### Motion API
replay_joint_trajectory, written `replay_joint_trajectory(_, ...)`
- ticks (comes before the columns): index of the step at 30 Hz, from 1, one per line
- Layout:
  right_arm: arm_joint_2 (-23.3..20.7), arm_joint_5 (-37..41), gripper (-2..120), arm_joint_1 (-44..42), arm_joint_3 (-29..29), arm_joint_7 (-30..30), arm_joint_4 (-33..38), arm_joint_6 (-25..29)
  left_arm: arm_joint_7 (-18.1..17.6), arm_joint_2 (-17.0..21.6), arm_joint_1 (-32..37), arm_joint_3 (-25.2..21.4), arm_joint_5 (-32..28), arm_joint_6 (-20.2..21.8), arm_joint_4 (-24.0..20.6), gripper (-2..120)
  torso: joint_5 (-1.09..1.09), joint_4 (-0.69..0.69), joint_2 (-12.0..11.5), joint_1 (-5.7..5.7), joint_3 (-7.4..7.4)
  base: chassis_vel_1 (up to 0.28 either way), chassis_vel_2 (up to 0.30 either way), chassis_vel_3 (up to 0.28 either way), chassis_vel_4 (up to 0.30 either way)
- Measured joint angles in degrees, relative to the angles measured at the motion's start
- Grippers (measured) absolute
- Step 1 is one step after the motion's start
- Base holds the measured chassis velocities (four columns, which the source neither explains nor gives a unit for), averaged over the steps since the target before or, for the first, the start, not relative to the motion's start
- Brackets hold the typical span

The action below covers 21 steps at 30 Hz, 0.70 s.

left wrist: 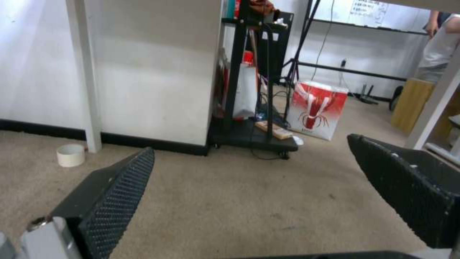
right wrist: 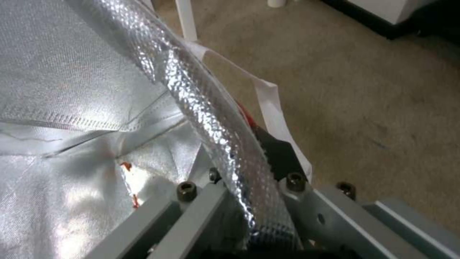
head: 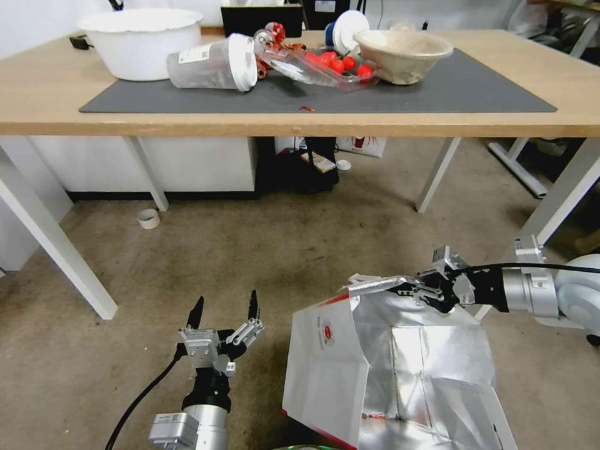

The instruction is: Pick up the food delivery bag from the floor and place it on the table.

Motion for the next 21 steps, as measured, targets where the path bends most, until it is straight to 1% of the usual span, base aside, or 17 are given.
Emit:
replay_joint_trajectory(8, -0.5, 1.3, 0, 0.0, -0.2, 2.0, 1.0, -0.2, 0.2, 0.1, -0.1, -0.1, -0.2, -0.2, 0.0, 100, 0.0, 0.0, 0.0, 0.0, 0.0, 0.0, 0.0, 0.0, 0.0)
replay_joint_trajectory(11, -1.3, 2.9, 0, -0.1, 0.4, 4.8, 3.0, -1.0, 0.7, 0.2, -0.1, -0.3, -0.6, -0.6, 0.0, 100, 0.0, 0.0, 0.0, 0.0, 0.0, 0.0, 0.0, 0.0, 0.0)
replay_joint_trajectory(16, -2.4, 3.2, 0, -1.0, 2.0, 4.8, 4.8, -1.6, 1.2, 0.2, 0.0, -0.3, -0.7, -0.9, -0.1, 100, -0.01, 0.0, 0.0, 0.0, 0.0, 0.0, 0.0, 0.0, 0.0)
replay_joint_trajectory(21, -2.6, 3.1, 0, -1.1, 2.3, 4.5, 5.3, -1.8, 1.5, 0.2, 0.1, -0.3, -0.6, -1.5, 0.0, 100, 0.0, 0.0, 0.0, 0.0, 0.0, 0.0, 0.0, 0.0, 0.0)
